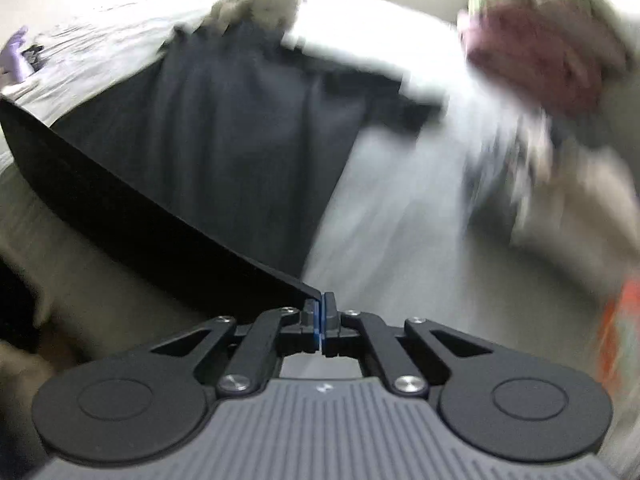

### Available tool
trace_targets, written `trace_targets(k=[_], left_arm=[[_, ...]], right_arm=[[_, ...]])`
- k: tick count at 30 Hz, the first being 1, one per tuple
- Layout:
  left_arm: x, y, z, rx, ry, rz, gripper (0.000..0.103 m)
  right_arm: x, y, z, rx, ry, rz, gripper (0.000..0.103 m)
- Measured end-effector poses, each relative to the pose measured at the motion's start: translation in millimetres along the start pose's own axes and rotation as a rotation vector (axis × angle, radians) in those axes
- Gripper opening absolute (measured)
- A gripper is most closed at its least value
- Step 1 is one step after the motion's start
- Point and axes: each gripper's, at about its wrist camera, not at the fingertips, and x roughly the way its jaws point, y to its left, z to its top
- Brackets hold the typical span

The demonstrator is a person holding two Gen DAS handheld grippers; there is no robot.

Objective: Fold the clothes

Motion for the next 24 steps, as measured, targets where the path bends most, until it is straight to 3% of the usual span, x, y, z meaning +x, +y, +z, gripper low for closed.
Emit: trace_targets(k=[2,4,6,7,9,11,13,16,20,24], left_arm=[[-9,12,64,-0.048,-0.095,0.036,0.002],[-54,21,104,-0.098,-0.263,0.046,0.002],[-96,21,108,-0.089,-0.369,0.033,0.002],[-106,18,98,-0.065,-0.376,0.025,0.002],[-114,11,68,-0.013,-0.342,0.007,0.002],[-96,3,24,0.009,-0.229,-0.016,0.002],[-76,-6,-20,0.027,-0.111,-0.039,0.002],[-57,-10,-60,0.015,-0.013,-0.037,0.002],[-32,-15,-110,-0.005,0.110,-0.031,0.002],[-34,-19,-124,0.009,0.114,-0.035,0.002]], right_arm=[[-4,-24,63,0.003,-0.126,-0.114,0.000],[-43,-34,112,0.026,-0.305,-0.225,0.000],[-85,-28,119,0.004,-0.412,-0.286,0.000],[-102,-25,112,-0.006,-0.433,-0.286,0.000],[-113,-18,81,-0.012,-0.386,-0.227,0.000],[-110,-9,43,-0.012,-0.298,-0.150,0.000],[-91,5,3,-0.006,-0.177,-0.077,0.000],[-62,31,-44,0.007,-0.036,0.004,0.000],[-48,57,-77,0.021,0.043,0.046,0.000],[-53,59,-95,0.054,0.071,0.060,0.000]])
